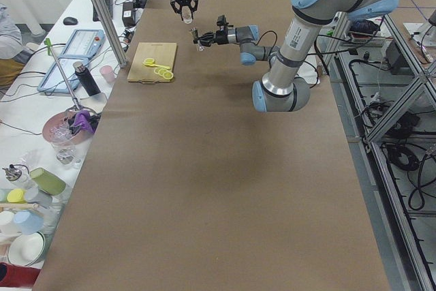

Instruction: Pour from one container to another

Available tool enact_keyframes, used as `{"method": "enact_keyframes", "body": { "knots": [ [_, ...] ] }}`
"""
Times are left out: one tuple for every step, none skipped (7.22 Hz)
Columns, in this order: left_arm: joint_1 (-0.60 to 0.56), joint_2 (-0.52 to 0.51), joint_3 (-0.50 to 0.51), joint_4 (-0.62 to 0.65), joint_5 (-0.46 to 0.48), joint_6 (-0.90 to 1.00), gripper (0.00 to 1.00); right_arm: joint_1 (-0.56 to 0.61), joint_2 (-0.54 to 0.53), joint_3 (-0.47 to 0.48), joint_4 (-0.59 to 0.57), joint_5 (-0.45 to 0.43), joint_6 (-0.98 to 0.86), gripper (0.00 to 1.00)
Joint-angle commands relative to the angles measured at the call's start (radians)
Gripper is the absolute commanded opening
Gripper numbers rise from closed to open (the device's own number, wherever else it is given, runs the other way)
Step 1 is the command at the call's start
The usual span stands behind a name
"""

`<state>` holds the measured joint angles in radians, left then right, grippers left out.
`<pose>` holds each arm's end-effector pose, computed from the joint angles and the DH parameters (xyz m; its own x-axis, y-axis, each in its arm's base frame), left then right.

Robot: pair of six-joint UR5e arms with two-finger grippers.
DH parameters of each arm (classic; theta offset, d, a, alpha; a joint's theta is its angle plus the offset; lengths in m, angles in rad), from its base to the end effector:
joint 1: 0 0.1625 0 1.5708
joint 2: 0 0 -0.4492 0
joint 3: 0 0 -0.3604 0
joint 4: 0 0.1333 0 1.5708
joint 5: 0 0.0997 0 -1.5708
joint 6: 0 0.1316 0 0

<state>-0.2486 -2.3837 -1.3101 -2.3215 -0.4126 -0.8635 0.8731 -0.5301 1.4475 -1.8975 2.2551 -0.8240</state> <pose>0.6261 -0.4208 0.2000 0.8155 0.0618 -0.5754 0.5591 0.1725 0.8109 -0.4410 -0.6040 0.1326 -0.1419 -0.9885 -0.0521 0.6322 -0.1310 0.7636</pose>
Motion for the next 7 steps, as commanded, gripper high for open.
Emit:
{"method": "enact_keyframes", "body": {
  "knots": [
    [0.0,0.0,0.0,-0.001,0.0,0.001,0.0,-0.011,0.002,-0.01,-0.017,-0.006,-0.001,0.0],
    [0.0,0.0,0.0,-0.002,0.0,0.001,0.0,-0.02,0.01,-0.01,-0.035,-0.018,-0.013,0.0],
    [0.0,0.0,0.0,-0.003,0.0,0.001,0.0,-0.026,0.016,-0.012,-0.047,-0.026,-0.015,0.0],
    [0.0,0.0,0.0,-0.003,0.0,0.001,0.0,-0.036,0.021,-0.012,-0.066,-0.04,-0.021,0.0],
    [0.0,0.0,0.002,-0.003,0.0,0.003,0.0,-0.042,0.025,-0.012,-0.089,-0.049,-0.03,0.0],
    [0.0,0.001,0.002,-0.003,0.0,0.011,0.0,-0.046,0.035,-0.012,-0.106,-0.058,-0.036,0.0],
    [0.0,0.001,0.002,-0.003,0.0,0.023,0.0,-0.049,0.042,-0.013,-0.132,-0.063,-0.049,0.0]
  ]
}}
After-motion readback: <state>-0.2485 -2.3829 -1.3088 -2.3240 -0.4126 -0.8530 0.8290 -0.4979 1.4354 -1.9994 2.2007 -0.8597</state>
